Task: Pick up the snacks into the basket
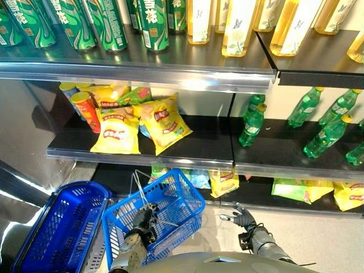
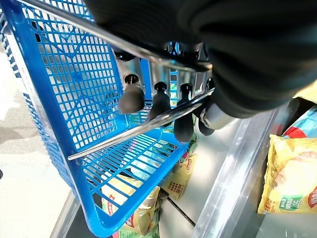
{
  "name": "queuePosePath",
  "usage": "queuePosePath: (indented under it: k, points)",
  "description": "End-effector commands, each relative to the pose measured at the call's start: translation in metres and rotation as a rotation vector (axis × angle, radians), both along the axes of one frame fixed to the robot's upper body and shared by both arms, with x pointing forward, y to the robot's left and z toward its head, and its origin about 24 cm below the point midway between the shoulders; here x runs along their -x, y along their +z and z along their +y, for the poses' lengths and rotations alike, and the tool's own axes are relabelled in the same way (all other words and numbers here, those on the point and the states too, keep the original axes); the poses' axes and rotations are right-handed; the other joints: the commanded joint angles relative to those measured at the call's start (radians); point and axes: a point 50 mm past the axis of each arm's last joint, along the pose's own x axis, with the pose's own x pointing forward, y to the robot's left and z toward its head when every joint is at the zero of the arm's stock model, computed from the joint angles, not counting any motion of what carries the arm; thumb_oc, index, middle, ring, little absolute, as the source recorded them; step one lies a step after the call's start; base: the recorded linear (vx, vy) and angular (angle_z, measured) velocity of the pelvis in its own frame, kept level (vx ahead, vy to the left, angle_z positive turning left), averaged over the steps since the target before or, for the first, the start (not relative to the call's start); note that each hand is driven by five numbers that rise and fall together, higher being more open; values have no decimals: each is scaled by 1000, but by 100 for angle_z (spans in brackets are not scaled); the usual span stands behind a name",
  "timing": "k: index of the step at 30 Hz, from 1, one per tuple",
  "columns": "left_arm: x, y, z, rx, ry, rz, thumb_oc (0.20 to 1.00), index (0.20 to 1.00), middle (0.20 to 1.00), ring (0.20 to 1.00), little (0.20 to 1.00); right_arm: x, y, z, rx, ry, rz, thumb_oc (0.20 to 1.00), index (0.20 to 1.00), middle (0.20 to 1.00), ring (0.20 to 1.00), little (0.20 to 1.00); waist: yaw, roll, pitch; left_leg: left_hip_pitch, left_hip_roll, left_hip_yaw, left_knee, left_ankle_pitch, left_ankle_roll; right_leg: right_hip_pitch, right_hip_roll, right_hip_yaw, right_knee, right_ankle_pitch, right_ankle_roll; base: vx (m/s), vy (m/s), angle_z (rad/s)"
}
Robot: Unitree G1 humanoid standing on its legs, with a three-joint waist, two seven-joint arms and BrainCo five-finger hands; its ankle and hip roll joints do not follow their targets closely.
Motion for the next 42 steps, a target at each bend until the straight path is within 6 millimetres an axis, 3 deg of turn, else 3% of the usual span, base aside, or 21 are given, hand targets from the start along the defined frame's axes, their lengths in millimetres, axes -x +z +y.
queuePosePath:
  k: [1,34,40,42]
  points:
    - [-61,43,-4,-34,-48,-305,200,200,200,200,200,-35,18,7,1,73,-137,1000,1000,1000,1000,1000,5,-32,32,-13,-50,8,1,-20,50,47,4,17,5,-38,32,0,0,0]
    - [-60,43,1,-62,-47,-307,200,200,200,200,200,-35,22,11,13,145,-163,1000,1000,1000,1000,1000,4,-33,45,12,-54,5,1,-28,49,78,13,10,9,-46,30,-1,0,0]
    - [-76,62,10,-87,-36,-398,200,200,200,200,200,-57,43,11,-12,151,-284,1000,1000,1000,1000,1000,9,-41,149,-164,-23,-24,256,-84,53,-72,-40,12,252,-121,6,-188,-15,10]
    - [-82,71,13,-82,-21,-442,200,200,200,200,200,-66,54,12,-15,172,-349,1000,1000,1000,1000,1000,6,-42,186,-239,17,-29,352,-110,46,-132,-62,-2,341,-152,-2,-222,-20,27]
